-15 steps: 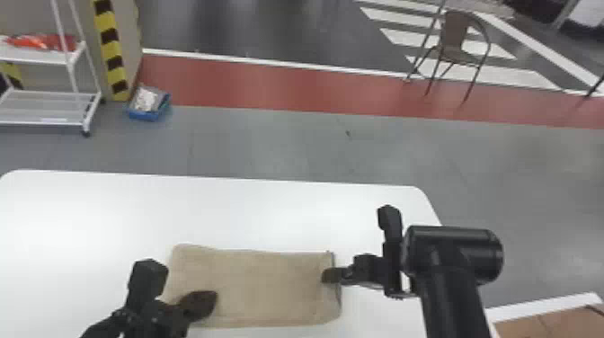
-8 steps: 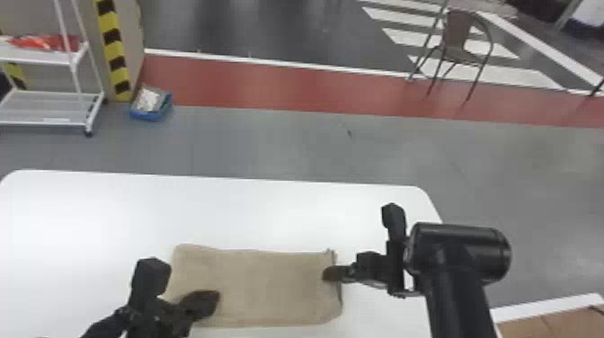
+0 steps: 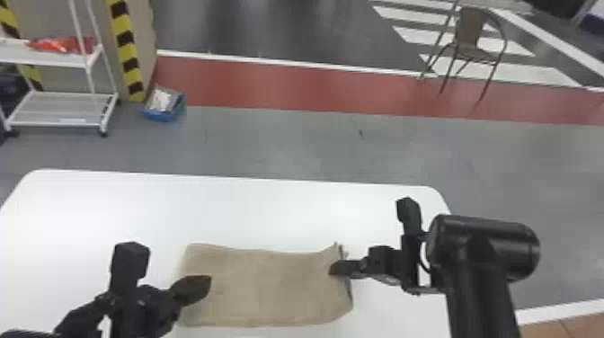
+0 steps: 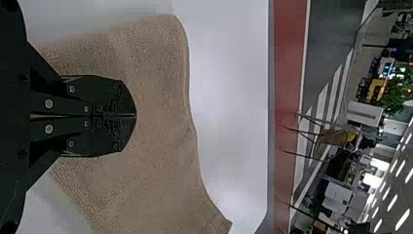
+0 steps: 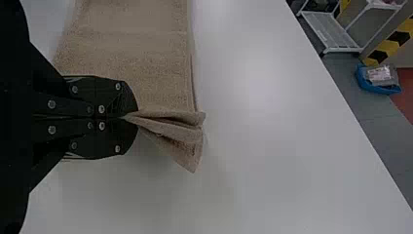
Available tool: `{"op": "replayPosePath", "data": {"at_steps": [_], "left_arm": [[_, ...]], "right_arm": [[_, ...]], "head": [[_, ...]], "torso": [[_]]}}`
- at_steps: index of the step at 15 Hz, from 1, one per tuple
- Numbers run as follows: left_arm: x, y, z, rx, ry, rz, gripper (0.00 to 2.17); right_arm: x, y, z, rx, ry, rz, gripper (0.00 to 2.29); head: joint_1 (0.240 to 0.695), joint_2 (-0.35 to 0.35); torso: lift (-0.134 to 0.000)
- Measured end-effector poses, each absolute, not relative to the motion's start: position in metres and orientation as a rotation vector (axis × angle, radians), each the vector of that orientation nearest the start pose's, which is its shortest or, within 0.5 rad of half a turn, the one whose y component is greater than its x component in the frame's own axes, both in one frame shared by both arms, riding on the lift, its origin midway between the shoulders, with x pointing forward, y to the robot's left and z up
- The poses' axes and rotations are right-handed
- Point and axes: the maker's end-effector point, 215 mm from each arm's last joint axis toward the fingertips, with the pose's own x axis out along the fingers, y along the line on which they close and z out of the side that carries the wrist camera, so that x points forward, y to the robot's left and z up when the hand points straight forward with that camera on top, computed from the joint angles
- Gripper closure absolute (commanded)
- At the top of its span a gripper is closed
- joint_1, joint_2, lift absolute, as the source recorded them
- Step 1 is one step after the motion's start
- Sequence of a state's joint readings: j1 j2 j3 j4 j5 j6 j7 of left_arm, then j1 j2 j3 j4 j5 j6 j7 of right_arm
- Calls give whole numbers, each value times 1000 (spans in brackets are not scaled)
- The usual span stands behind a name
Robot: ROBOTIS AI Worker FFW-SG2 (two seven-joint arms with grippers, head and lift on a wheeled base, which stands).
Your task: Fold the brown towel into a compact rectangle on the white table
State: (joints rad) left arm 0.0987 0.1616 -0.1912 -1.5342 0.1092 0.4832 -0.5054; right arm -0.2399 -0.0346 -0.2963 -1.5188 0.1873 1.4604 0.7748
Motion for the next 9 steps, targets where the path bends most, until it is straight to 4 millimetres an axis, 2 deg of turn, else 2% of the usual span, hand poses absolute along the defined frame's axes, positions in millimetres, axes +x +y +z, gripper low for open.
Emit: {"op": "replayPosePath", "data": {"at_steps": [2, 4, 6, 9], "left_arm": [[453, 107, -561, -61, 676, -635, 1798], [449, 111, -578, -50, 711, -631, 1798], [444, 106, -588, -44, 734, -641, 1801], [436, 92, -594, -31, 750, -662, 1798]], "right_arm": [[460, -236, -515, 585, 1153, 298, 1295], [464, -233, -501, 595, 1154, 300, 1295], [478, -229, -482, 583, 1124, 315, 1295], [498, -221, -459, 576, 1080, 346, 1295]], "head": [[695, -163], [695, -150], [695, -148], [695, -153]], "torso": [[0], [0], [0], [0]]}}
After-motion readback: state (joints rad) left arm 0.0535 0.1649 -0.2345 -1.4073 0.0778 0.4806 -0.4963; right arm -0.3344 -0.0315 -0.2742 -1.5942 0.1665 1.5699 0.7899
